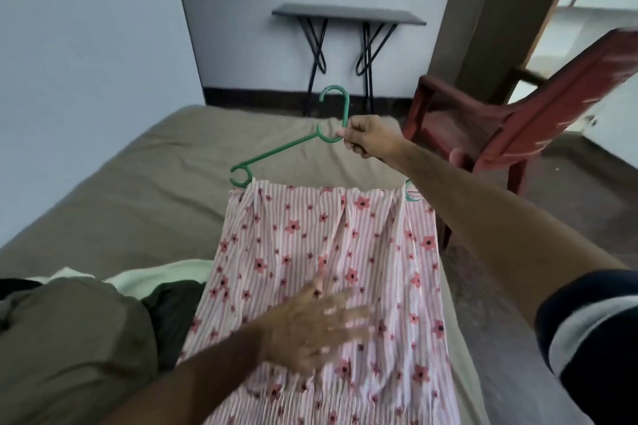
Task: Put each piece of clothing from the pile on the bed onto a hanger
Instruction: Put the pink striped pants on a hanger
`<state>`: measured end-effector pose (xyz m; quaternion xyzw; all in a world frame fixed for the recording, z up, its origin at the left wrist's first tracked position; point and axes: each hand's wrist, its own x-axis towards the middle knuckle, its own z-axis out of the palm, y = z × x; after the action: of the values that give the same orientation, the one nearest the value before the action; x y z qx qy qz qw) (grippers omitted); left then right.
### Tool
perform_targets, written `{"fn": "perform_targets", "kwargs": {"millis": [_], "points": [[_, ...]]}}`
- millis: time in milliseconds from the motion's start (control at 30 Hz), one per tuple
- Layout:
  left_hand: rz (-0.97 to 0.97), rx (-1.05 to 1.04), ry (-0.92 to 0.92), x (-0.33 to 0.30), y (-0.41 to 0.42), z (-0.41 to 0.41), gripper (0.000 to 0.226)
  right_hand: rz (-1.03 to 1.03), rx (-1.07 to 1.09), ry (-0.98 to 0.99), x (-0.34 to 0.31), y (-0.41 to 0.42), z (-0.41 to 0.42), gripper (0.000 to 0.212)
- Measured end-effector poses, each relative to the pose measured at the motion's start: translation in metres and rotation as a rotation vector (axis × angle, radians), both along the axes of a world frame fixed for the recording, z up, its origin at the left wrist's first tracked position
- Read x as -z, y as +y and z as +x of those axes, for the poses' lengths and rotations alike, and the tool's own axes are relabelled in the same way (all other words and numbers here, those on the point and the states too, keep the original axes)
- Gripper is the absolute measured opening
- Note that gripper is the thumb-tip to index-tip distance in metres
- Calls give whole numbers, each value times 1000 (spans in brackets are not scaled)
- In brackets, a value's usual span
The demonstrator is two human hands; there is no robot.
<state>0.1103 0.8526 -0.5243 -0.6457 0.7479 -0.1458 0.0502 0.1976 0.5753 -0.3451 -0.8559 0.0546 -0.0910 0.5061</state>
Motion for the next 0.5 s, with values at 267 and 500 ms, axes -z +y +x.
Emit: {"fn": "perform_targets", "kwargs": {"millis": [267, 500], "points": [[-780, -653, 20, -288, 76, 47, 66, -155, -123, -247, -202, 62, -106, 28], [-821, -629, 244, -422, 123, -15, 21, -330, -146, -388, -329, 116, -212, 13]]}}
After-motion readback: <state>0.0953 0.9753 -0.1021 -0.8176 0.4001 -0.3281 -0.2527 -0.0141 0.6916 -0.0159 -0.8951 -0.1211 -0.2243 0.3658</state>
